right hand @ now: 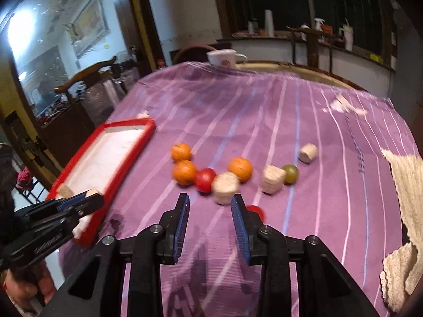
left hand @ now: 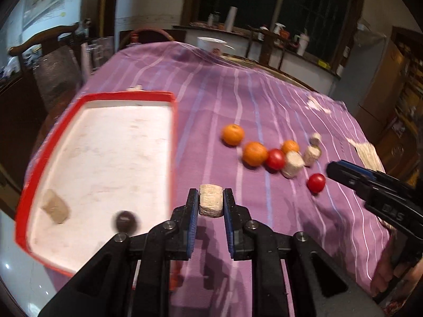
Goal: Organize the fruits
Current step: 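Carry the cork and tomato over the white tray and release both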
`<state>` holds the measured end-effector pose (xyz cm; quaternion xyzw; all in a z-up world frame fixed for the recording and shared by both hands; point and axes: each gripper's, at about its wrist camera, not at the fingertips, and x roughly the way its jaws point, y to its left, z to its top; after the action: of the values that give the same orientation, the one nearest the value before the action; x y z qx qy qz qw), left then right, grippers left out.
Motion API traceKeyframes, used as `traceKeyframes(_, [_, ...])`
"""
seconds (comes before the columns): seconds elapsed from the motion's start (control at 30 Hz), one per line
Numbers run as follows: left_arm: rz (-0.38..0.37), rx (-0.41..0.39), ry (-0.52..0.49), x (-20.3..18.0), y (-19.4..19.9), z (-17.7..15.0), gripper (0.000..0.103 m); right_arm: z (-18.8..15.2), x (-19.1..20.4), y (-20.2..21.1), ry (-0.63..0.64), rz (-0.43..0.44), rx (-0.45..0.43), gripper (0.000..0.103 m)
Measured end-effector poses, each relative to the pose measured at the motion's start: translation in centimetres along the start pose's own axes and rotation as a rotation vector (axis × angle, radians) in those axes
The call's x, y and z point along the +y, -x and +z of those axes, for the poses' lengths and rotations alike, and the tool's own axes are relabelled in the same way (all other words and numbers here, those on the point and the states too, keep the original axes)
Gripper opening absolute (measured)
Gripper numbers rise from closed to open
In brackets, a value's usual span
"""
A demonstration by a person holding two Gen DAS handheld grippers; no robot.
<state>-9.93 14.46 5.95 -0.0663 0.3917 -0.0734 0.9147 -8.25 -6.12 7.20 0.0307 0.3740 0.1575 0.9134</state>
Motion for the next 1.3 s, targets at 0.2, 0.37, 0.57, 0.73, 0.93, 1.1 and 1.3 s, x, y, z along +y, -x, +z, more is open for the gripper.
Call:
traceKeyframes(0.2, [0.094,-0.026,0.094,6.2,1.7,1.8,0.018,2.3,3.3,-0.5,-0.032,0.182,0.033,0.036])
traceKeyframes(0.37, [0.159,-0.045,0.169,10.9,3.2,2.3,0.018,2.8,3.6,-1.7,-0.085,0.161,0.055,0.037])
traceKeyframes(0.57, [0.132,-0.048,0.224,12.8,3.7,0.7,0.018,0.2,-3.2,-3.0,-0.112,-0.128,0.086,0.045])
traceKeyframes(0.73, [0.11,-0.021,0.224,11.8,2.7,-0.3,0.018,-1.3,-5.2,-5.2,-0.146,-0.134,0.129,0.047])
traceKeyframes(0.93, [0.126,-0.015,0.193,10.7,2.8,-0.5,0.018,-1.3,-6.4,-6.1,-0.193,-0.135,0.105,0.036])
traceKeyframes(1.1, [0.124,-0.01,0.184,11.0,2.7,0.1,0.018,-1.0,-5.8,-4.7,-0.215,-0.075,0.088,0.035])
traceKeyframes(1.3, [0.142,0.01,0.192,12.7,1.7,2.3,0.018,1.8,-0.1,-4.0,-0.167,0.128,0.085,0.036])
